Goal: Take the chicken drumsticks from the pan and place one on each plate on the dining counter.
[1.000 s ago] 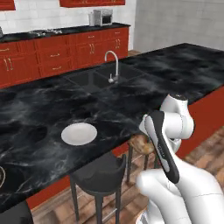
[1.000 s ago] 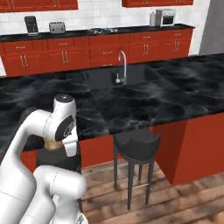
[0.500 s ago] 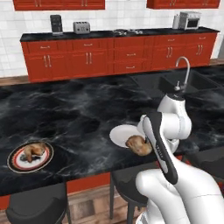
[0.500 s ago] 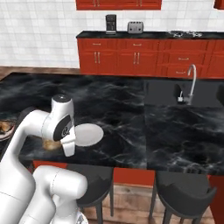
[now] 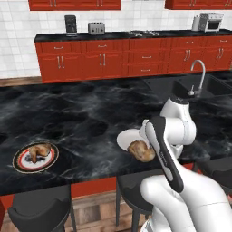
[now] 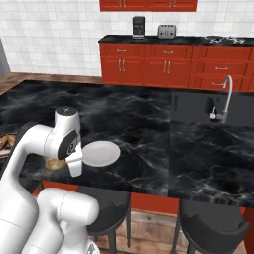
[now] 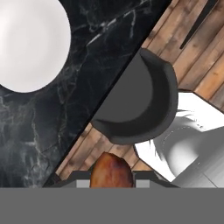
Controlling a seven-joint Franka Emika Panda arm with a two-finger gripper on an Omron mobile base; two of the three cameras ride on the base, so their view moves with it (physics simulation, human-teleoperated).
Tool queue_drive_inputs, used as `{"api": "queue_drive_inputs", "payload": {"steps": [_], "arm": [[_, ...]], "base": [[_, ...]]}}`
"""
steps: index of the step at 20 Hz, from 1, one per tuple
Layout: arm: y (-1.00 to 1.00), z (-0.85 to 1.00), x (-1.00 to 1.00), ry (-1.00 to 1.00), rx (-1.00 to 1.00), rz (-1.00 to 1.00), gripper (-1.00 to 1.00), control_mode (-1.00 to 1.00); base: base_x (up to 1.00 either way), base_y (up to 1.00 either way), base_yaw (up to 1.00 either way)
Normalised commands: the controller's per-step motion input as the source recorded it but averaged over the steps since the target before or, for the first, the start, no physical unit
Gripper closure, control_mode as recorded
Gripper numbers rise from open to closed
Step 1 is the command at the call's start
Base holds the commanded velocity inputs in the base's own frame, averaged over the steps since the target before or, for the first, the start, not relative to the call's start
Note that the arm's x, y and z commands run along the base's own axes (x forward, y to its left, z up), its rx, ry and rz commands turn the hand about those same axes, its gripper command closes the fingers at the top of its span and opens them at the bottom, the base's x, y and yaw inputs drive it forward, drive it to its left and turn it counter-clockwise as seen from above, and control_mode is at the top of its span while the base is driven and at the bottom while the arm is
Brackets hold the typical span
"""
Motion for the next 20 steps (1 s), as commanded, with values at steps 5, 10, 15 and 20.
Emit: {"api": "queue_drive_inputs", "payload": {"steps": [5, 10, 15, 20], "arm": [[0.0, 0.0, 0.0, 0.0, 0.0, 0.0, 1.0, 1.0], [0.0, 0.0, 0.0, 0.0, 0.0, 0.0, 1.0, 1.0], [-0.07, -0.06, 0.28, 0.04, 0.0, 0.0, 1.0, -1.0], [-0.25, -0.07, 0.86, 0.18, 0.01, 0.01, 1.0, -1.0]], "base": [[0.0, 0.0, 0.0], [0.0, 0.0, 0.0], [0.13, -0.05, 0.01], [0.0, 0.0, 0.0]]}}
